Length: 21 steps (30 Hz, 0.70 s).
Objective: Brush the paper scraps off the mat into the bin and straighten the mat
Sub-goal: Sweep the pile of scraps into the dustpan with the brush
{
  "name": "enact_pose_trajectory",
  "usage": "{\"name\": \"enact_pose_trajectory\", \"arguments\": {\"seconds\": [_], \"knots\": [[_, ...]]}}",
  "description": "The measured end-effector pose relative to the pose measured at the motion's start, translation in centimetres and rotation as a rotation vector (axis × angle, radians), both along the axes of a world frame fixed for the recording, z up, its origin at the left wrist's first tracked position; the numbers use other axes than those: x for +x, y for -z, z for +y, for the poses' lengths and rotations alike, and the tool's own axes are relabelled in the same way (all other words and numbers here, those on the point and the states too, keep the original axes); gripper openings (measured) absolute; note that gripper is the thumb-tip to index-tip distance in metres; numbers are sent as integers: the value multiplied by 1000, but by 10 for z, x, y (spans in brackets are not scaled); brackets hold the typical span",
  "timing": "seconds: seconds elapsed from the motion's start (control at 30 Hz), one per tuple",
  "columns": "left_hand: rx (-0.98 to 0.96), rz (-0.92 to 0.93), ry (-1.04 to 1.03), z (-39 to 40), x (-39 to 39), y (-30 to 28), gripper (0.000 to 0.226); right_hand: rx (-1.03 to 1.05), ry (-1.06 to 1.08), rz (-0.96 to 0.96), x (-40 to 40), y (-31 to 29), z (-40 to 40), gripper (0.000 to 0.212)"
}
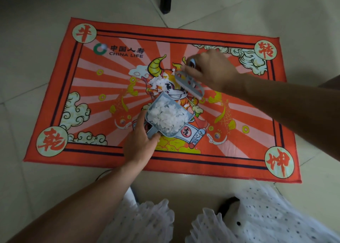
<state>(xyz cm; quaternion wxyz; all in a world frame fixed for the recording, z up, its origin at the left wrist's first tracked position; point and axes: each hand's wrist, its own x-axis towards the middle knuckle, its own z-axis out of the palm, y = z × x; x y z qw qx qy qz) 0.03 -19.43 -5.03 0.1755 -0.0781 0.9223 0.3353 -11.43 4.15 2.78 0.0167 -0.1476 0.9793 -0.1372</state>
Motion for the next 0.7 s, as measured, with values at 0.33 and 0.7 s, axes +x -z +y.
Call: {"name": "enact_pose_trajectory", "arguments": {"seconds": [0.33, 0.7], "knots": [[-22, 27, 1, 6, -3, -2, 86, -127, -74, -25, 17, 12, -13, 46], [22, 39, -13, 4, 0, 5, 86, -250, -78, 2, 12, -2, -17, 49]]}}
